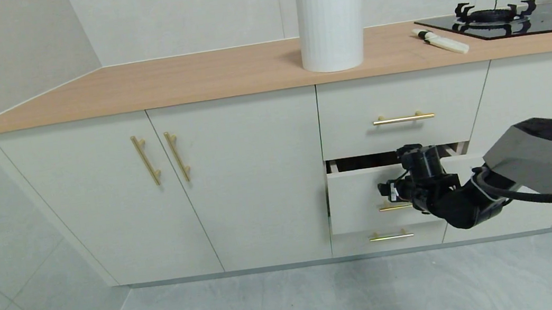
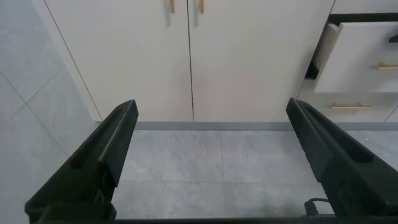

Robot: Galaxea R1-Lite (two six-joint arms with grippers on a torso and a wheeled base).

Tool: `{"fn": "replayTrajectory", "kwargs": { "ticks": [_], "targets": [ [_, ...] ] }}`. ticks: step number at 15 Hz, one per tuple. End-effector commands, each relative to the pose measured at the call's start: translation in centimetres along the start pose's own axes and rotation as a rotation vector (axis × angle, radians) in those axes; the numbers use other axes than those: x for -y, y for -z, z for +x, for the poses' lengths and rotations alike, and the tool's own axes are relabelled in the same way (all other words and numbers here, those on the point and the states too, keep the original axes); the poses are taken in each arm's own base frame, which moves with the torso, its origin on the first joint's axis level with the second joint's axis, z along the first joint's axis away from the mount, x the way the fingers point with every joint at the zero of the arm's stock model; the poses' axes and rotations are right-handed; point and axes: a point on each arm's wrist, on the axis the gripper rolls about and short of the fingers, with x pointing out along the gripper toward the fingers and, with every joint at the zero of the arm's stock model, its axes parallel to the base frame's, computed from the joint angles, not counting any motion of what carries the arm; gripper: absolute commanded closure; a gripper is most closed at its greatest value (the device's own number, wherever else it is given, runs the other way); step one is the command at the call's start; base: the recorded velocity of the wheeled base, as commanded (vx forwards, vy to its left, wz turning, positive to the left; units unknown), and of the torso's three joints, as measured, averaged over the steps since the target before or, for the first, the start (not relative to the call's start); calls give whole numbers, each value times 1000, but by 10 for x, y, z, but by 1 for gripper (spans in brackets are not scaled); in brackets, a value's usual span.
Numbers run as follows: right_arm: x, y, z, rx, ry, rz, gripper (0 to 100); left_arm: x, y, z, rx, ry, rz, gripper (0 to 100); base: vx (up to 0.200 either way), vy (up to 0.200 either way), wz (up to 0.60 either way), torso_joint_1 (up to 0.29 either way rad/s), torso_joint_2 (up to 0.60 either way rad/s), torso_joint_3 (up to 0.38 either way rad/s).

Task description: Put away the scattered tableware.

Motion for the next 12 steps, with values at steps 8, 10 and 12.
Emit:
{"fn": "replayTrajectory", "kwargs": {
  "ticks": [8, 10, 12],
  "targets": [
    [19, 5, 36, 64, 39, 45, 0, 0, 0, 0, -2, -1, 0, 0, 0, 0, 0, 0, 0, 0],
    [24, 4, 44, 80, 50, 60, 0, 0, 0, 0, -2, -1, 0, 0, 0, 0, 0, 0, 0, 0],
    [29, 3, 52, 96, 69, 70, 0, 0, 0, 0, 0, -1, 0, 0, 0, 0, 0, 0, 0, 0]
  ]
}}
